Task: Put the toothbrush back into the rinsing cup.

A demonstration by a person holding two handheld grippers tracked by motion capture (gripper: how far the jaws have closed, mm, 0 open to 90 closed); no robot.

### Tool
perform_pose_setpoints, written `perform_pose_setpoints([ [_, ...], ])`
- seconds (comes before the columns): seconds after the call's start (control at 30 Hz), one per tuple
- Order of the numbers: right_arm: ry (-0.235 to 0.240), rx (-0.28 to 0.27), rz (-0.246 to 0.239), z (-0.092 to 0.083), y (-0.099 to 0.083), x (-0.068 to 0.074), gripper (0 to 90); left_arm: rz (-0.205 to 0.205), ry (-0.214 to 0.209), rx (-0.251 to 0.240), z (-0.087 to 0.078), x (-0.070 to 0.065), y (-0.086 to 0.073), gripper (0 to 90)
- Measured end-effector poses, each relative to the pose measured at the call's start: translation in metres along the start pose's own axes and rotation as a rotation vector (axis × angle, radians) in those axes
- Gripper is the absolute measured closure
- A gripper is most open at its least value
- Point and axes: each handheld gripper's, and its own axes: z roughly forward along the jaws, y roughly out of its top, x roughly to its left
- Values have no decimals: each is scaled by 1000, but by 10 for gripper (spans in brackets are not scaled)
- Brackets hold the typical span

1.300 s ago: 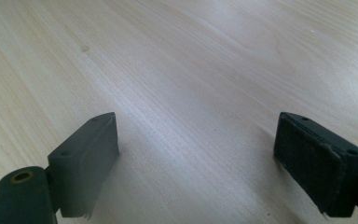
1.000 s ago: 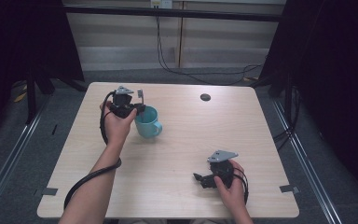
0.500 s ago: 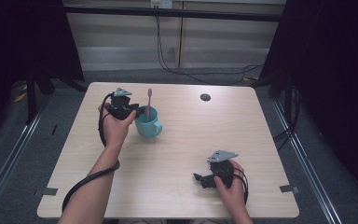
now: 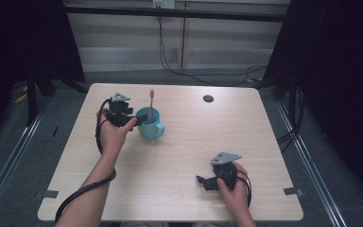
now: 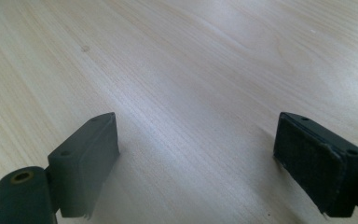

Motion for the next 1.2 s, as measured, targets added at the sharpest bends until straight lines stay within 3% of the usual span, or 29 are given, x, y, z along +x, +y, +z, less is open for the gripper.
perform_pose_setpoints([
  [0.57, 5, -1, -1, 0, 0, 0, 133, -8, -22, -4, -12, -9, -17, 260],
  [1.2, 9, -1, -6, 0, 0, 1, 132, -8, -47, -2, -6, -19, -47, 234],
])
